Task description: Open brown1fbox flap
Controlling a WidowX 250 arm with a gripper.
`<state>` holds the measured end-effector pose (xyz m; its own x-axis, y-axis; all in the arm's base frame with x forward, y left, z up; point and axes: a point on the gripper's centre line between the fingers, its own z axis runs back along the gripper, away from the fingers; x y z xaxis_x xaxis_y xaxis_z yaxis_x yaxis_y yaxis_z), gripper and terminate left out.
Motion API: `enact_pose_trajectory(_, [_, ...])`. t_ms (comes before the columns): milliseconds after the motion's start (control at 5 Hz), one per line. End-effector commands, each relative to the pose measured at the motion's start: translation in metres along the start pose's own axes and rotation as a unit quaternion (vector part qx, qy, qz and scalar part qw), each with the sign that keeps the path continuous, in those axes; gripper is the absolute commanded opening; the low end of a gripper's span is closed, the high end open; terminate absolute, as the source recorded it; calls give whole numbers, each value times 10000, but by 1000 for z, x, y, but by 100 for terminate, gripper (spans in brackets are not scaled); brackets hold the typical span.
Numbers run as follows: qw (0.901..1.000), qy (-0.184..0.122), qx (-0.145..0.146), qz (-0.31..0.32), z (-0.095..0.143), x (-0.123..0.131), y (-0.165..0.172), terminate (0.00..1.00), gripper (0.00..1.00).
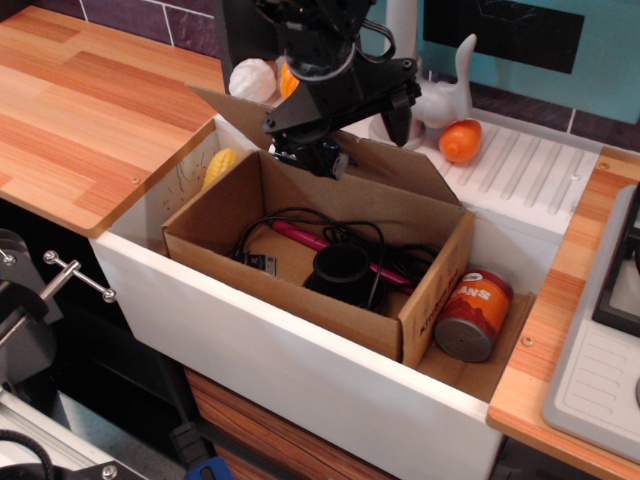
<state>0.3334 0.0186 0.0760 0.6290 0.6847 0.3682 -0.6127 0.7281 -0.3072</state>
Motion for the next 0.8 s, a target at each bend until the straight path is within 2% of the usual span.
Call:
enact_pose_trajectory(0, [9976, -530, -343, -288, 23, 27, -19, 0, 100])
enact_pose_trajectory(400, [9957, -495, -567, -537, 8, 50, -42, 0, 100])
enact_pose_trajectory(600, [9949, -457, -579, -683, 1, 62, -61, 0, 100])
